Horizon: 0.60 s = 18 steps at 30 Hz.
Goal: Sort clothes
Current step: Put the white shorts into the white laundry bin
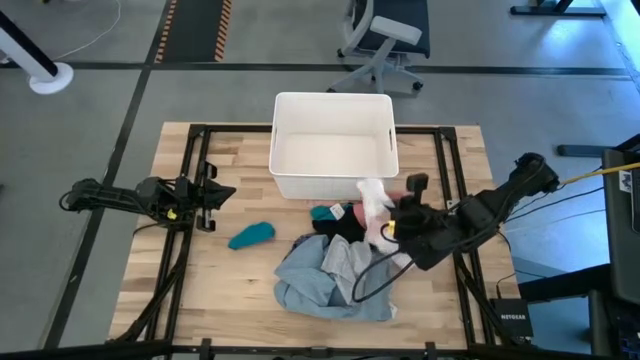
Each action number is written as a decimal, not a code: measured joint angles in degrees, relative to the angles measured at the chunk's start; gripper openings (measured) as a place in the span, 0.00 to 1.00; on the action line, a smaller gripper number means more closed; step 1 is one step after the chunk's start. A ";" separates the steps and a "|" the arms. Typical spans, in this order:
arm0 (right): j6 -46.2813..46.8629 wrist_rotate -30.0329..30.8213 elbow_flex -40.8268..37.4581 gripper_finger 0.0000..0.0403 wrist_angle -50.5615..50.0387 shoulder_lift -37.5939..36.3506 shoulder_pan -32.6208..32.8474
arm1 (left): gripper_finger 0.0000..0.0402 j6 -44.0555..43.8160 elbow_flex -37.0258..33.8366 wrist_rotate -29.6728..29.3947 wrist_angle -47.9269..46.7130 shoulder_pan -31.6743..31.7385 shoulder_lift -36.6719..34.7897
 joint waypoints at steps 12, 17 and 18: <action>-11.69 23.30 2.29 0.08 2.87 0.02 4.04 | 0.00 0.67 0.00 0.00 0.00 0.00 0.01; -18.31 26.89 2.29 0.08 7.67 0.02 4.87 | 0.00 0.67 0.00 0.00 0.00 0.00 0.01; -19.98 27.49 2.29 0.08 9.10 0.02 4.87 | 0.00 0.67 0.00 0.00 0.00 -0.01 0.00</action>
